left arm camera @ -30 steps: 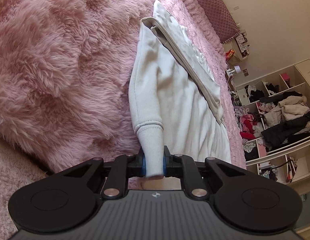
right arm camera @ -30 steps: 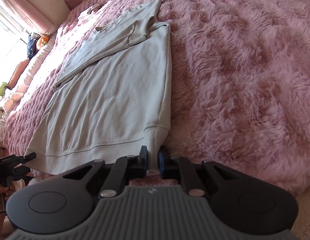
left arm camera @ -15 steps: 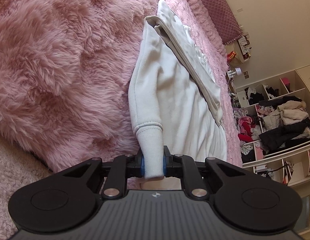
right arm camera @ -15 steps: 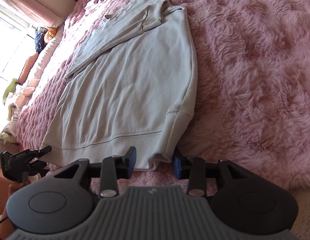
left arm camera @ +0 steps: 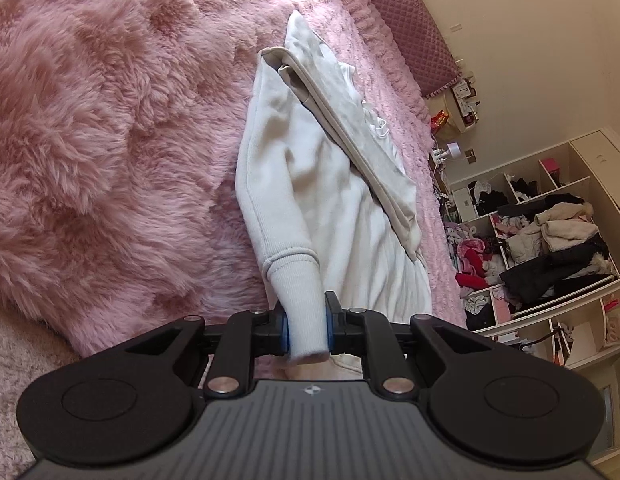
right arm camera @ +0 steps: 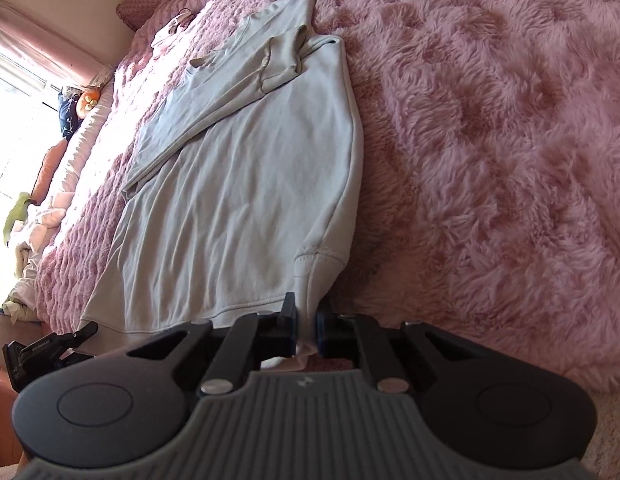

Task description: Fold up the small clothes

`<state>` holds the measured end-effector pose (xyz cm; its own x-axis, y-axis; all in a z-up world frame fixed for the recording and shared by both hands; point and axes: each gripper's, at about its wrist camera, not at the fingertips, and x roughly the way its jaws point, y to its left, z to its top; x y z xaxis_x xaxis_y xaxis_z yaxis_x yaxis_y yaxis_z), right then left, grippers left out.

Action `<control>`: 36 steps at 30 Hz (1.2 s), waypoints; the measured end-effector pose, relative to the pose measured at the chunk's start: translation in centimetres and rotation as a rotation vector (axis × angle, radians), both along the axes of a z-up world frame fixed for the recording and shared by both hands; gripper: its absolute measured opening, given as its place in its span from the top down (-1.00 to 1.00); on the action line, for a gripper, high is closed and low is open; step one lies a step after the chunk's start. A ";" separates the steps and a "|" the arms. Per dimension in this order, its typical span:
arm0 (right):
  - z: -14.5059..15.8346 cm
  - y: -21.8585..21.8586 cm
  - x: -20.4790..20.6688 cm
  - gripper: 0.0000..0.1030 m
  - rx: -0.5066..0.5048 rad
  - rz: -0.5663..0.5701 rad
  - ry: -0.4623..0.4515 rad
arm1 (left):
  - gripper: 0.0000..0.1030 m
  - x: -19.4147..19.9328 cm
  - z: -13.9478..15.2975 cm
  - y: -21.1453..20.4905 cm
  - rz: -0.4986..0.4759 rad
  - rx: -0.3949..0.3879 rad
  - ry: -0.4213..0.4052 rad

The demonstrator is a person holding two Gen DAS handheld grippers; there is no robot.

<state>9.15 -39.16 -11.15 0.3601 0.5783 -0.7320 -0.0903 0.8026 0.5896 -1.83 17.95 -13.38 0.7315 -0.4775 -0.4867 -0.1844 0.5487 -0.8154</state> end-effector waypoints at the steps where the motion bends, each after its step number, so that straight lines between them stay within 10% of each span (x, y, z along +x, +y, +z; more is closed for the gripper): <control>1: 0.6 0.1 0.3 0.93 0.031 -0.002 -0.013 | 0.74 0.0 0.5 0.0 0.006 -0.016 -0.034; 11: 5.3 0.5 7.3 0.94 0.202 -0.117 -0.139 | 0.83 5.7 4.2 2.4 0.019 -0.108 -0.207; 22: 8.2 2.3 23.0 0.95 0.247 -0.277 -0.255 | 0.88 20.6 6.6 7.3 0.042 -0.090 -0.326; 36: 1.9 8.1 41.6 0.96 0.111 -0.306 -0.188 | 0.89 35.9 0.3 9.4 0.062 0.031 -0.181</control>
<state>50.74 -31.06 -9.30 0.6505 0.4956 -0.5755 0.0287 0.7411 0.6707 34.09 27.32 -13.06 0.8360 -0.4160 -0.3578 -0.0698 0.5662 -0.8213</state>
